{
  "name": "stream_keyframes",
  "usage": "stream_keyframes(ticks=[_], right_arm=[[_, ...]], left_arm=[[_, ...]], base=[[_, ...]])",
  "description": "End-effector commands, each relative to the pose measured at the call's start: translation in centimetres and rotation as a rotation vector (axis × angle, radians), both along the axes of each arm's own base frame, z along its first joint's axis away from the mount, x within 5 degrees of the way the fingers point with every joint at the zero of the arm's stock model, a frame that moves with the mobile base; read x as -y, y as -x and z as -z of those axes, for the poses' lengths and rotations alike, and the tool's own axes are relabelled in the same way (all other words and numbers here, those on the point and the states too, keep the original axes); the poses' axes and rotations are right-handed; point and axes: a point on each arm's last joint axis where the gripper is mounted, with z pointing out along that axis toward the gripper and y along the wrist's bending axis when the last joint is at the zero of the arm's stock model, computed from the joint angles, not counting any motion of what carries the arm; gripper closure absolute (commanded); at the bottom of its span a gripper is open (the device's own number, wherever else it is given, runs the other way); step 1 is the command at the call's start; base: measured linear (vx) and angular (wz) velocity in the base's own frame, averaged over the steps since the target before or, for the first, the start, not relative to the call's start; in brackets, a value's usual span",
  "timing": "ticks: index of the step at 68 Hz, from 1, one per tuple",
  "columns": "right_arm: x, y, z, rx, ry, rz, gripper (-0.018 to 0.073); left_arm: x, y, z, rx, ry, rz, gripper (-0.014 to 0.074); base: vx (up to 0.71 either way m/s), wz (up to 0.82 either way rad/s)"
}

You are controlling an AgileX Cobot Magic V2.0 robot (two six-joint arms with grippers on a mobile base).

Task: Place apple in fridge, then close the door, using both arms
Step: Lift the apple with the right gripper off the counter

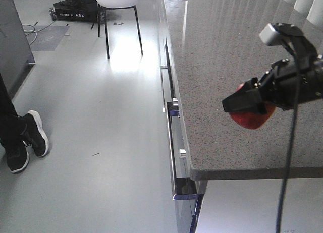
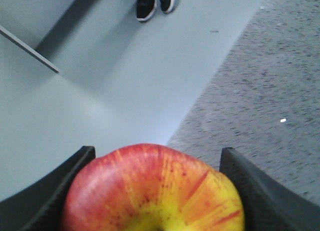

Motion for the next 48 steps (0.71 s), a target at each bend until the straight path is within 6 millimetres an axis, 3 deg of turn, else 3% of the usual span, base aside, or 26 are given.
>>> stream_keyframes(ticks=[1, 28, 48], right_arm=[[-0.5, 3.3, -2.6, 0.093, -0.090, -0.001, 0.0353], [-0.7, 12.7, -1.5, 0.199, -0.139, -0.018, 0.0353], [-0.8, 16.6, 1.5, 0.211, -0.159, -0.015, 0.0353]], left_arm=[[0.0, 0.1, -0.3, 0.073, 0.000, 0.004, 0.0603], [0.0, 0.1, -0.3, 0.073, 0.000, 0.004, 0.0603], [0.0, 0.1, -0.3, 0.073, 0.000, 0.004, 0.0603]], base=[[0.00, 0.00], [0.00, 0.00], [0.00, 0.00]])
